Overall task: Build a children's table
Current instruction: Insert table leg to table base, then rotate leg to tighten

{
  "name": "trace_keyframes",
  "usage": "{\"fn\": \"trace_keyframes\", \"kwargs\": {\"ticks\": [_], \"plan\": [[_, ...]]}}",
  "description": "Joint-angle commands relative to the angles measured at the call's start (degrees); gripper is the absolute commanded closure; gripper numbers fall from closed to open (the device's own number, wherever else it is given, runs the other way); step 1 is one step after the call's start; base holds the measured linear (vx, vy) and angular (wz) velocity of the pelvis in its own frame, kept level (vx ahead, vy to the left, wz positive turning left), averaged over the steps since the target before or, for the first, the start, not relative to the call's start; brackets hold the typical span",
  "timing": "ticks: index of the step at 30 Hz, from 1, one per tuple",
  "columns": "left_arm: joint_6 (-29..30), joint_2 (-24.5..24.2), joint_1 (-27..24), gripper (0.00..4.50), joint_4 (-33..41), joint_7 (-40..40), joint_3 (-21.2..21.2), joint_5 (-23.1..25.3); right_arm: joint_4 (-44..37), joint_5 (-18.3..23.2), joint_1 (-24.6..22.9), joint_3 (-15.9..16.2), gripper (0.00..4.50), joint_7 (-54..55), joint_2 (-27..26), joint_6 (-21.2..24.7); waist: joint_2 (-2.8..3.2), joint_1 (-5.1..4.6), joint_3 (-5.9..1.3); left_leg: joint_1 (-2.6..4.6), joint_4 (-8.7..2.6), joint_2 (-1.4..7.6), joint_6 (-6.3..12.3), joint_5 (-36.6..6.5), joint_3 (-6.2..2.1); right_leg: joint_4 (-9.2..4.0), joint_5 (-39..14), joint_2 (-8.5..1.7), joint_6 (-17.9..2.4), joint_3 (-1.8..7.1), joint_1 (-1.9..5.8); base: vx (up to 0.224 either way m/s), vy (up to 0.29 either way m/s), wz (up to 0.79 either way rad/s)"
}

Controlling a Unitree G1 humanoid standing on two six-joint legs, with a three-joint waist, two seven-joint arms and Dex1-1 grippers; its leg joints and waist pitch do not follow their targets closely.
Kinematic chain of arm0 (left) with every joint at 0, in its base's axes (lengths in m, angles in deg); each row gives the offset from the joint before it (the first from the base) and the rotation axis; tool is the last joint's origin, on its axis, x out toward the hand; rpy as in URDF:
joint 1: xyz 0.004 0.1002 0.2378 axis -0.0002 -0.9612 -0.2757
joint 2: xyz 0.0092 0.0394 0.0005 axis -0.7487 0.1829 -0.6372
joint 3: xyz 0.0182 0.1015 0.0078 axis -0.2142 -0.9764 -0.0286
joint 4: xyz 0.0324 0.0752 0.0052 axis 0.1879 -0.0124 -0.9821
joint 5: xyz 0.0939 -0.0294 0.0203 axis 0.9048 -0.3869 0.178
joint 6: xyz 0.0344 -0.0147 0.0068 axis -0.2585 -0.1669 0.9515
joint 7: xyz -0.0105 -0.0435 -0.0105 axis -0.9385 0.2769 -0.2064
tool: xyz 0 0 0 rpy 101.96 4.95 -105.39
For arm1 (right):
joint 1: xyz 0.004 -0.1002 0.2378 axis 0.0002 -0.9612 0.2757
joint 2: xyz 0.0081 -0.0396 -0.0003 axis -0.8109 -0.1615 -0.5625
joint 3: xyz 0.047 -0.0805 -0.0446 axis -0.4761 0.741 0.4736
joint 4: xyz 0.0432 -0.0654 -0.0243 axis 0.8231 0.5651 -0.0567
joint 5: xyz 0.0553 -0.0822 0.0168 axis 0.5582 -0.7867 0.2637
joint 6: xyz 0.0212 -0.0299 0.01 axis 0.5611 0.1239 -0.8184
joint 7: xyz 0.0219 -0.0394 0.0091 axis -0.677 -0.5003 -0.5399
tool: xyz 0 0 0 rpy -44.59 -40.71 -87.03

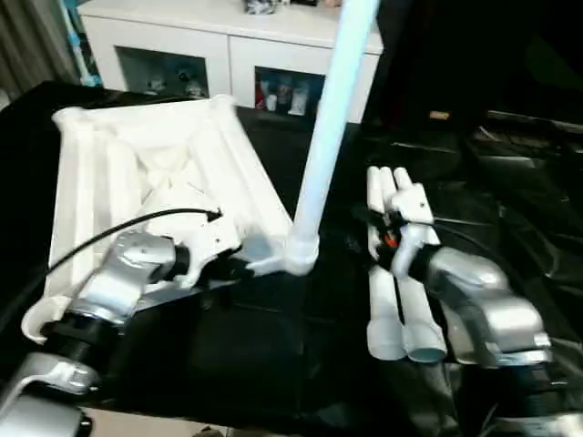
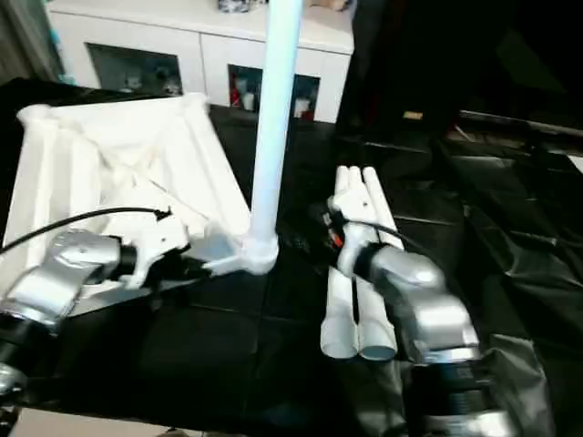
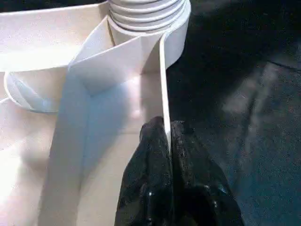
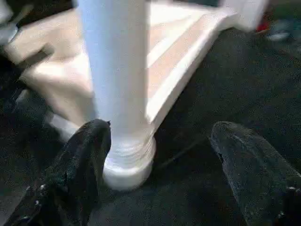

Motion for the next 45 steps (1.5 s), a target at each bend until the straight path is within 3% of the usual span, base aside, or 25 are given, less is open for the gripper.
{"fn": "trace_keyframes", "kwargs": {"ticks": [1,3,6,10,13,19,24,25,36,43,45], "plan": [[-1.8,0.0,-0.5,4.5,2.9,-3.4,-2.2,-0.7,0.0,-0.9,-0.7,2.5,0.77,-5.6,2.8,-2.0,0.63,0.05,-3.25,1.03,-4.62,4.21,1.83,-5.2,-1.32,-4.0,1.7,-5.82,-14.1,2.78,2.33,0.0,0.0,0.0],[-2.2,-0.1,-1.0,4.5,4.2,-5.0,-2.6,-1.5,1.9,-2.5,-0.4,4.3,0.77,-7.7,4.1,-5.4,0.32,0.12,-3.28,0.97,-4.57,4.28,2.35,-4.9,-1.25,-4.0,1.8,-5.97,-14.5,2.74,2.26,0.0,0.0,0.0],[-2.4,0.3,-1.4,4.5,5.0,-5.4,-3.1,-1.4,5.1,-4.3,0.6,5.8,0.77,-8.3,3.5,-9.2,0.3,0.25,-3.07,1.09,-4.61,4.28,2.2,-5.9,-1.13,-4.26,-0.8,-5.89,-14.8,2.76,1.96,0.0,0.0,0.0],[-2.5,0.5,-1.4,4.5,5.2,-5.7,-3.0,-1.7,6.7,-4.2,1.0,6.5,0.77,-9.7,2.9,-10.4,0.21,0.48,-2.96,1.21,-4.79,4.41,1.68,-7.5,-1.04,-4.45,-3.4,-5.92,-14.3,2.76,1.9,0.0,0.0,0.0],[-2.5,0.3,-1.7,4.5,5.8,-6.0,-3.1,-2.1,8.9,-4.5,2.1,6.8,0.4,-9.5,1.9,-11.6,0.37,0.41,-3.04,1.21,-4.82,4.39,1.43,-7.4,-1.02,-4.41,-3.7,-5.95,-14.1,2.7,1.81,0.0,0.0,0.0],[-2.2,-0.1,-2.1,4.5,6.6,-6.4,-2.9,-2.2,12.4,-5.9,3.7,7.9,0.36,-9.0,1.3,-15.0,0.27,0.38,-3.2,1.01,-4.67,4.26,1.89,-5.6,-0.85,-4.11,-0.8,-5.86,-14.3,2.67,1.99,0.0,0.0,0.0],[-2.1,-0.3,-2.1,4.5,6.7,-6.5,-2.9,-2.3,15.0,-5.3,4.0,8.3,0.36,-10.7,-0.1,-16.4,0.41,0.39,-3.1,1.13,-4.74,4.35,1.63,-7.1,-0.81,-4.32,-2.5,-5.86,-14.3,2.73,1.88,0.0,0.0,0.0],[-2.1,-0.3,-2.1,4.5,6.7,-6.6,-2.9,-2.3,15.4,-5.3,4.1,8.3,0.63,-10.9,-0.3,-16.6,0.44,0.42,-3.1,1.12,-4.78,4.39,1.56,-7.1,-0.77,-4.35,-2.6,-5.89,-14.3,2.73,1.9,0.0,0.0,0.0],[-2.1,-0.2,-1.7,4.5,6.0,-7.0,-3.0,-2.1,21.1,-5.6,5.8,8.8,1.54,-11.6,-2.1,-20.1,0.69,0.45,-3.14,1.22,-4.83,4.48,1.06,-7.6,-0.55,-4.29,-1.9,-5.85,-14.6,2.7,1.8,0.0,0.0,0.0],[-1.9,-0.4,-2.0,4.5,6.1,-7.3,-3.2,-2.0,23.0,-5.6,5.8,8.5,1.78,-12.0,-2.9,-21.4,0.7,0.29,-3.11,1.2,-4.88,4.49,0.86,-8.2,-0.57,-4.35,-2.7,-5.82,-14.5,2.72,1.81,0.0,0.0,0.0],[-0.9,0.2,-2.0,4.5,4.8,-5.7,-3.2,-1.2,25.2,-4.9,5.6,6.6,1.78,-8.0,-4.9,-20.1,0.72,0.18,-3.07,1.15,-4.93,4.45,0.77,-8.4,-0.6,-4.39,-3.0,-5.81,-14.6,2.74,1.78,0.0,0.0,0.0]]}}
